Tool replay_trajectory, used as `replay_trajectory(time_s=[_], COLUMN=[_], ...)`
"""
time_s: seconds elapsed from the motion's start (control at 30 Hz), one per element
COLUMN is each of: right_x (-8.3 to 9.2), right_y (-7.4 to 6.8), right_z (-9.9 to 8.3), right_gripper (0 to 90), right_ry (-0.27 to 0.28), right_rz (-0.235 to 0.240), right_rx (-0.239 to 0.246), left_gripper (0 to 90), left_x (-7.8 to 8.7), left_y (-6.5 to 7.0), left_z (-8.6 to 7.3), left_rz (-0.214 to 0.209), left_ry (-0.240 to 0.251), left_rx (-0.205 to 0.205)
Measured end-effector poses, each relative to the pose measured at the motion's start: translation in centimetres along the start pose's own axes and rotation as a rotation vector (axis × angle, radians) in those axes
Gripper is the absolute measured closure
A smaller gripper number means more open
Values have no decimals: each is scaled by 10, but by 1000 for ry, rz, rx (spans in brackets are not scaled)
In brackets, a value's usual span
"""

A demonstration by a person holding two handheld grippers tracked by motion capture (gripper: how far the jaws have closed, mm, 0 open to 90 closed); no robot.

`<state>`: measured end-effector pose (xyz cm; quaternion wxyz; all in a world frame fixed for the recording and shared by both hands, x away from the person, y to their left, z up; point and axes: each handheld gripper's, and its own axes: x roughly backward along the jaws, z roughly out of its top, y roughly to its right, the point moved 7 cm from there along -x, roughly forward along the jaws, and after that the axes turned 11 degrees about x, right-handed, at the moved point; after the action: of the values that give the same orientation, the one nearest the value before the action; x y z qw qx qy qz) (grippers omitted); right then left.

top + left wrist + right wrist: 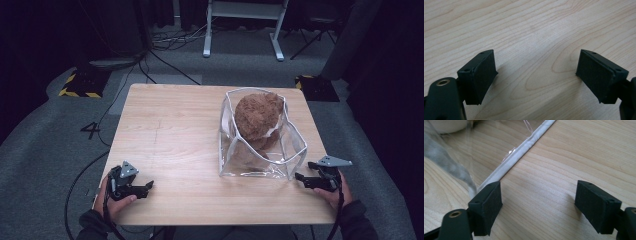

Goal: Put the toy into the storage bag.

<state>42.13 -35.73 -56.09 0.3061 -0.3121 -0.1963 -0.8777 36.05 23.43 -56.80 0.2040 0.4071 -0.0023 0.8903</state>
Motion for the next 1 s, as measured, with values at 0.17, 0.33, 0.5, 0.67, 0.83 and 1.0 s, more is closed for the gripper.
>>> replay_trajectory(time_s=[0.17,0.33,0.5,0.67,0.83,1.0], right_x=[0,0,0,0,0,0], right_y=[0,0,0,0,0,0], right_z=[0,0,0,0,0,0], right_gripper=[216,216,216,216,215,214], right_ry=[0,0,0,0,1,-1], right_rz=[0,0,1,2,1,0], right_rx=[0,0,1,2,2,3], left_gripper=[160,156,155,155,148,148], left_x=[2,4,4,4,3,3], left_y=[-4,-5,-5,-4,-4,-4], left_z=[-2,-4,-4,-4,-4,-4], left_rz=[2,-2,-1,-2,8,9], left_ry=[6,6,6,7,9,9], left_rx=[8,-1,-1,0,7,8])
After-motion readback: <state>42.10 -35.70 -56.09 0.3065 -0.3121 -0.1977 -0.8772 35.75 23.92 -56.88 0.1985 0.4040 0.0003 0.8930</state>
